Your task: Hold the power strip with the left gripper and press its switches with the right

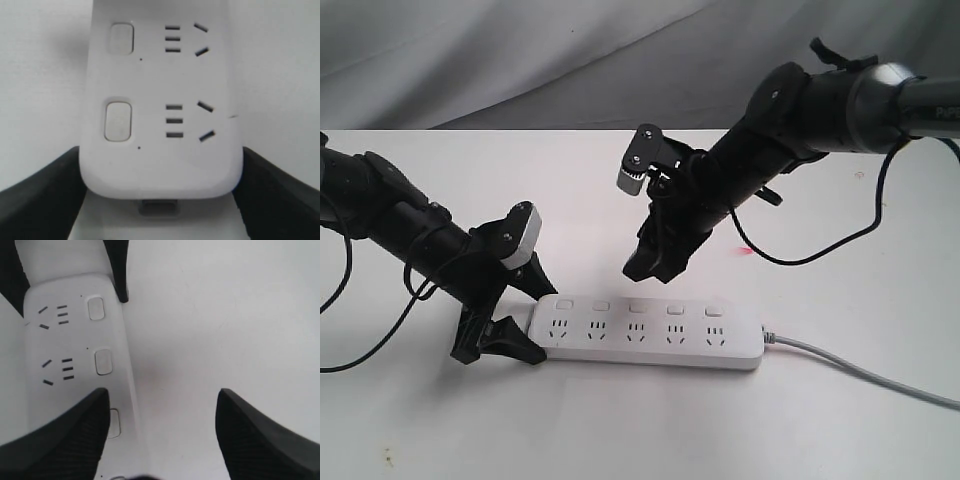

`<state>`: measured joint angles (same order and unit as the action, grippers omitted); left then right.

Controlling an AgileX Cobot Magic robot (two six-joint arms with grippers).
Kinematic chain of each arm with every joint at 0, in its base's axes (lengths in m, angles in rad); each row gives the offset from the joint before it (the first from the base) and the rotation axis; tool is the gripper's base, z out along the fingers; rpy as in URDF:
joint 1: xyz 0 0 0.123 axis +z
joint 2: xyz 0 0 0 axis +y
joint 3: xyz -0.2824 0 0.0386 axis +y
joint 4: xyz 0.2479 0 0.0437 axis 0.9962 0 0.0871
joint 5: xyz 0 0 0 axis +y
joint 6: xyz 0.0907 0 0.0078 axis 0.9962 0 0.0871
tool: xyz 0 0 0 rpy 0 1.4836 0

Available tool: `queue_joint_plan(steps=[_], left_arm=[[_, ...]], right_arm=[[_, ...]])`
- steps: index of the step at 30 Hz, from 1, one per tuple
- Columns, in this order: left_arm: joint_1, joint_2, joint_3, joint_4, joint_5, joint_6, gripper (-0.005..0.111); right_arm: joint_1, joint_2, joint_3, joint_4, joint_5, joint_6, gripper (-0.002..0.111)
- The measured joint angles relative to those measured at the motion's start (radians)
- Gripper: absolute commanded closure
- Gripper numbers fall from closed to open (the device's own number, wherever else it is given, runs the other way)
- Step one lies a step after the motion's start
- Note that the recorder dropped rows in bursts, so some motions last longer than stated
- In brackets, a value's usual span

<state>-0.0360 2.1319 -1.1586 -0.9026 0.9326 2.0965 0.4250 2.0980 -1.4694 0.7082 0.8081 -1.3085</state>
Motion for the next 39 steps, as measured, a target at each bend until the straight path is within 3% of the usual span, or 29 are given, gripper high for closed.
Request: queue_joint_plan(steps=[33,39], left_arm=[[0.000,0.000,0.000,0.000,0.000,0.003,0.060],[0.000,0.000,0.000,0.000,0.000,0.003,0.060]], right_arm=[[-0.002,0.096,0.037,0.075,0.002,0.024,0.053],[-0.001,0.032,0.035,-0.005,-0.004,0.052,0.053]])
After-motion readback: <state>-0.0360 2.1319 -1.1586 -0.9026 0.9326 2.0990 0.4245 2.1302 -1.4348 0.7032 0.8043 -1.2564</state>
